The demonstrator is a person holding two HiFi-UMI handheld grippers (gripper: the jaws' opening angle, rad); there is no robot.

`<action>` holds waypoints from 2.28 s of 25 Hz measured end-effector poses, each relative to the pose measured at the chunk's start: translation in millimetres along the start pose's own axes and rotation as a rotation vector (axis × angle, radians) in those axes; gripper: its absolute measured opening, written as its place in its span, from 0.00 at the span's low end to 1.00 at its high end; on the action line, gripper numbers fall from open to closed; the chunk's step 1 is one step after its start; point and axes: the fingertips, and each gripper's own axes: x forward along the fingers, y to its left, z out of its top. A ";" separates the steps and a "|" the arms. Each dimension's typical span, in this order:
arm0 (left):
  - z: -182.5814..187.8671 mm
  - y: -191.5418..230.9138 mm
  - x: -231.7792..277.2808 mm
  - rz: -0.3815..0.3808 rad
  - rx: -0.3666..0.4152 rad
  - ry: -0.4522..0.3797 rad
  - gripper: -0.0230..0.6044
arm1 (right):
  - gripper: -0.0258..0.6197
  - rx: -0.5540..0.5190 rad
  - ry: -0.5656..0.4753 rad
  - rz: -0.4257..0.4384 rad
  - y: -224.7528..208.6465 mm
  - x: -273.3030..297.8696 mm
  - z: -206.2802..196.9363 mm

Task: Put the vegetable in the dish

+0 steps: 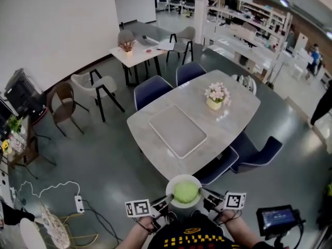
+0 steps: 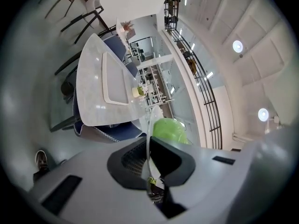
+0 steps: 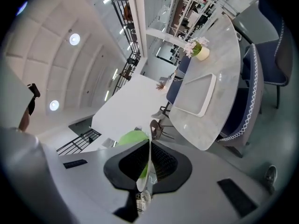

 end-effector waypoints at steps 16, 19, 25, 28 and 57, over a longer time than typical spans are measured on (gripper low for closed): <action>80.5 13.6 67.6 0.059 0.054 0.114 0.08 | 0.07 -0.059 0.187 0.092 -39.7 79.1 100.9; 101.3 16.7 91.4 0.063 0.036 0.105 0.08 | 0.07 -0.035 0.190 0.105 -51.4 87.4 127.6; 160.1 20.2 143.5 0.100 0.024 0.008 0.08 | 0.07 0.013 0.138 0.080 -88.3 108.5 191.3; 177.8 30.5 163.8 0.124 0.026 0.001 0.08 | 0.07 0.011 0.145 0.073 -109.6 120.7 210.3; 327.3 175.8 242.2 0.306 -0.028 0.078 0.10 | 0.07 0.111 0.107 -0.180 -254.2 247.4 244.8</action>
